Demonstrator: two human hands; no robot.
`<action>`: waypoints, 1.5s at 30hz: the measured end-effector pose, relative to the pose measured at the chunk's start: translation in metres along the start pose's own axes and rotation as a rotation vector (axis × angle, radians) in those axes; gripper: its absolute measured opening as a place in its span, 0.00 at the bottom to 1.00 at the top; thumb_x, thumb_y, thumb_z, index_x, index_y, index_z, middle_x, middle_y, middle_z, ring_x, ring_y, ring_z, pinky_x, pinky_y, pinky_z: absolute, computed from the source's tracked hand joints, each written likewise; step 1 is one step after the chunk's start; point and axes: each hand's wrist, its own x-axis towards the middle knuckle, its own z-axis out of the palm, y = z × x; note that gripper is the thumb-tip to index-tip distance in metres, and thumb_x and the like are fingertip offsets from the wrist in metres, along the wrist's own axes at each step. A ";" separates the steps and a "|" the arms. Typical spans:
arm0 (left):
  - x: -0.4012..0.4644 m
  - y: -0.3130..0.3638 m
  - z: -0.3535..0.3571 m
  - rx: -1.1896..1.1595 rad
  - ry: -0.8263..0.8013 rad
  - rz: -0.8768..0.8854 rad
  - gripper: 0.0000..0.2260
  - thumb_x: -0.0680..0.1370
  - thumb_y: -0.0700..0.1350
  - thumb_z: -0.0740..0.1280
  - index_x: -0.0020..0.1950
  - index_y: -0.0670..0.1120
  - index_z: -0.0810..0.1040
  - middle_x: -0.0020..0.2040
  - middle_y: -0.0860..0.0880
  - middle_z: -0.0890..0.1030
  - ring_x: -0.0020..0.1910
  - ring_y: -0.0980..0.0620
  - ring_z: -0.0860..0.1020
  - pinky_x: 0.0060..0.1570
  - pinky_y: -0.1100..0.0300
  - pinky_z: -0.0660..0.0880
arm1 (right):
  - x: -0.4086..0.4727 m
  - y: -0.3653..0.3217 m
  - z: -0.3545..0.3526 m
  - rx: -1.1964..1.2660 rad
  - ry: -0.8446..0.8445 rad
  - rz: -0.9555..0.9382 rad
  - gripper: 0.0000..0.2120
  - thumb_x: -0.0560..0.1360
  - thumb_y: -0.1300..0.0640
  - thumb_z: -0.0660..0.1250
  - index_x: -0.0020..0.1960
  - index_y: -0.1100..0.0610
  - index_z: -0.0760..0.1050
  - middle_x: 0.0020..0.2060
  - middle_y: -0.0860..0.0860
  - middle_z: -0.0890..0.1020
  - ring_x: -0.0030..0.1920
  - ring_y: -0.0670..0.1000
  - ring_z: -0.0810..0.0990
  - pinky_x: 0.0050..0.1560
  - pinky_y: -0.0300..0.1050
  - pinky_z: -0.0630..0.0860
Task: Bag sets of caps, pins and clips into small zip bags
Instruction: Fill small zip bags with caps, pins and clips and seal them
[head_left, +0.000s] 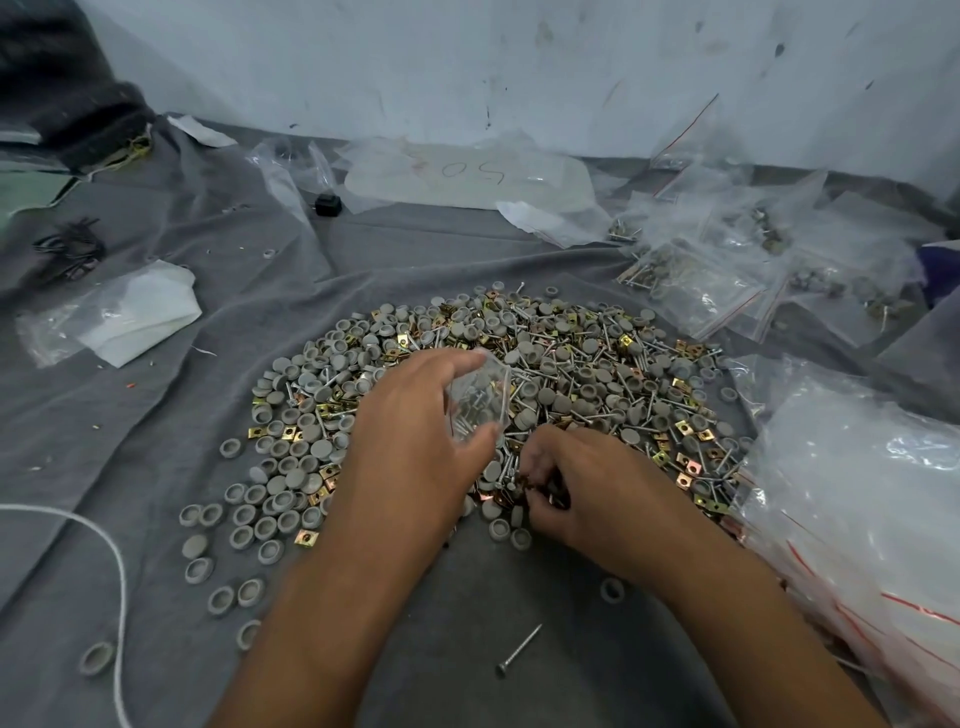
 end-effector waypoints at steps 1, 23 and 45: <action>0.000 0.000 0.000 -0.003 0.003 0.003 0.24 0.71 0.47 0.77 0.66 0.53 0.78 0.52 0.64 0.73 0.48 0.67 0.69 0.47 0.77 0.65 | 0.000 0.001 0.001 0.010 0.003 -0.004 0.12 0.76 0.48 0.68 0.54 0.38 0.68 0.45 0.37 0.73 0.45 0.39 0.74 0.44 0.41 0.76; 0.001 0.007 0.001 -0.042 -0.029 0.006 0.23 0.71 0.46 0.77 0.65 0.51 0.79 0.59 0.57 0.80 0.49 0.63 0.71 0.55 0.68 0.68 | 0.013 -0.032 -0.013 0.914 0.644 -0.102 0.08 0.73 0.64 0.77 0.48 0.53 0.83 0.45 0.47 0.87 0.49 0.49 0.87 0.50 0.42 0.82; 0.000 0.000 -0.004 -0.041 -0.028 0.013 0.23 0.71 0.45 0.77 0.66 0.51 0.79 0.58 0.58 0.79 0.48 0.66 0.69 0.52 0.80 0.63 | 0.000 0.000 -0.012 0.153 -0.028 0.108 0.12 0.76 0.55 0.75 0.44 0.38 0.76 0.44 0.37 0.79 0.45 0.36 0.78 0.45 0.32 0.76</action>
